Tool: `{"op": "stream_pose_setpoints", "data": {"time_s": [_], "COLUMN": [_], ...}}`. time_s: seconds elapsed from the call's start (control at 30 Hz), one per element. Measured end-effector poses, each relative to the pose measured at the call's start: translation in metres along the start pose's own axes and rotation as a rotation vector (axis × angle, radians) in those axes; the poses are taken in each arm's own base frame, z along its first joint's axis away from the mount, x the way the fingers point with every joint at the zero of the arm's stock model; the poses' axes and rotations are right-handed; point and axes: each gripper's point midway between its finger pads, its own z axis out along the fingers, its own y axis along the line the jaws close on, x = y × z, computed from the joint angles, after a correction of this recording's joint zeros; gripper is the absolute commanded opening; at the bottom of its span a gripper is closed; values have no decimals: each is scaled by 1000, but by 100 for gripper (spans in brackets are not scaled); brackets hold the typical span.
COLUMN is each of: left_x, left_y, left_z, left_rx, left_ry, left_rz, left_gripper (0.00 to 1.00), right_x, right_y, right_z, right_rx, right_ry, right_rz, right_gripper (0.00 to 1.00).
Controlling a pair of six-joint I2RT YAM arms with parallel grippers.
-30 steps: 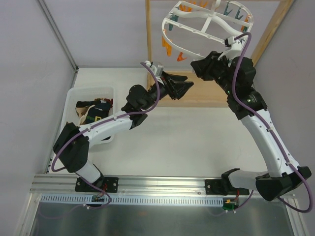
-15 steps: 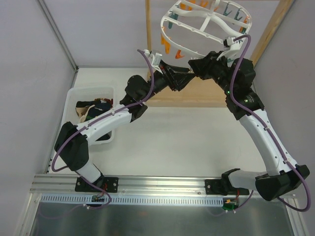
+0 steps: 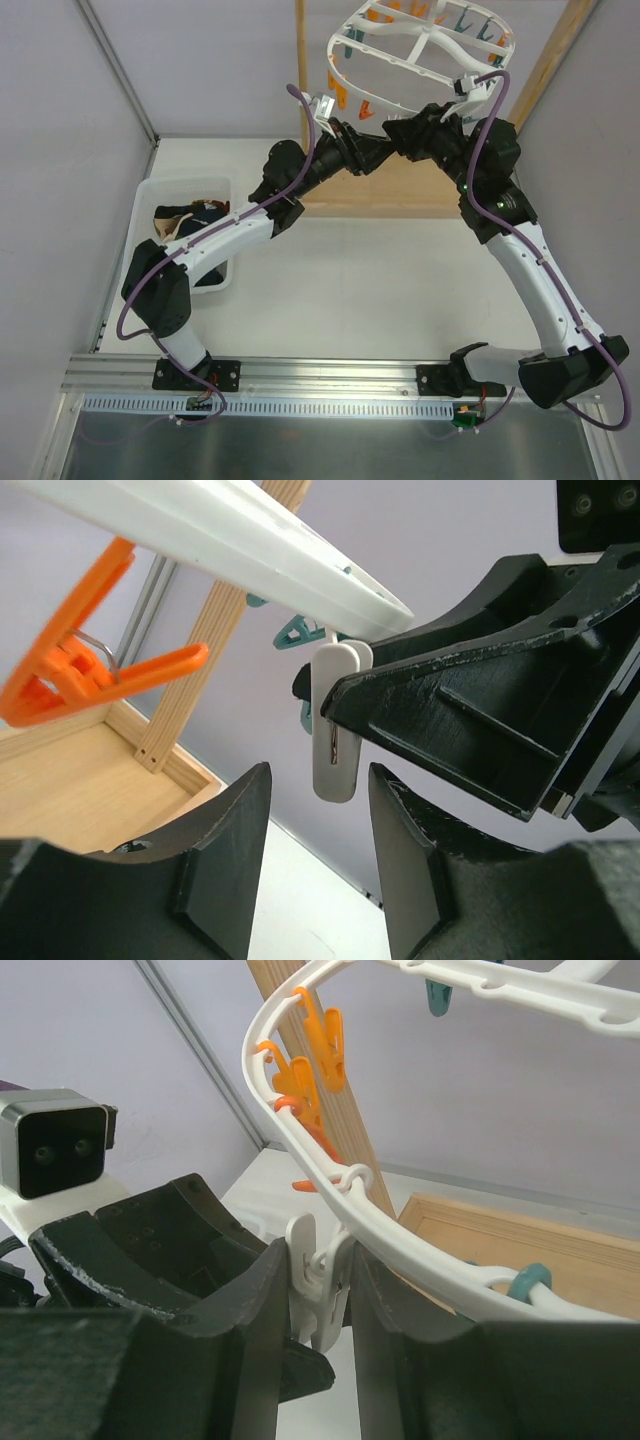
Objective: Clip the socks to the hanger
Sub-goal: Open the clamp at the hanger.
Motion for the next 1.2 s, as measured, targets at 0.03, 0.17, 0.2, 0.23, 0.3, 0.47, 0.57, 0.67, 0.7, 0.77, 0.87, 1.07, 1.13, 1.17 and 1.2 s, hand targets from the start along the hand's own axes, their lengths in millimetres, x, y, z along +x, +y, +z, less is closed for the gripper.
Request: {"op": "stream_pose_setpoints", "data": {"time_s": [0.03, 0.17, 0.2, 0.23, 0.3, 0.47, 0.57, 0.67, 0.7, 0.77, 0.87, 1.07, 1.13, 1.17, 1.2], "left_x": [-2, -7, -10, -10, -12, -9, -8, -8, -8, -8, -9, -5, -4, -3, -3], "left_y": [1, 0, -1, -2, 0, -3, -4, -5, -4, -5, -4, 4, 7, 8, 9], "left_z": [0, 1, 1, 2, 3, 5, 5, 5, 5, 5, 6, 7, 8, 8, 8], "left_rx": [-2, 2, 4, 7, 6, 26, 38, 48, 52, 60, 68, 57, 53, 52, 50], "left_ry": [-3, -12, -15, -13, -15, 8, 19, 19, 18, 17, 15, 17, 19, 20, 21], "left_rz": [-2, -10, -9, -8, -6, -9, 6, 52, 70, 108, 151, 210, 221, 227, 233], "left_gripper": [43, 40, 39, 38, 33, 21, 18, 18, 18, 18, 18, 18, 18, 18, 18], "right_x": [0, 1, 1, 1, 0, 1, 1, 0, -1, -1, -1, 4, 5, 5, 5], "right_y": [0, -1, -1, -1, -1, -4, -4, -4, -3, -3, -4, -4, -4, -4, -4], "right_z": [0, -1, -1, -1, -2, -3, -5, -7, -7, -7, -7, -8, -8, -8, -9], "right_rx": [0, 1, 2, 1, -1, 4, 8, 11, 14, 20, 31, 47, 49, 52, 57], "right_ry": [0, 4, 5, 4, 3, 18, 27, 41, 46, 60, 72, 98, 100, 104, 107], "right_rz": [-4, -22, -26, -31, -39, -57, -55, -47, -44, -33, -13, 43, 55, 61, 68], "right_gripper": [1, 1, 1, 1, 1, 4, 8, 18, 23, 28, 34, 55, 56, 56, 56]}}
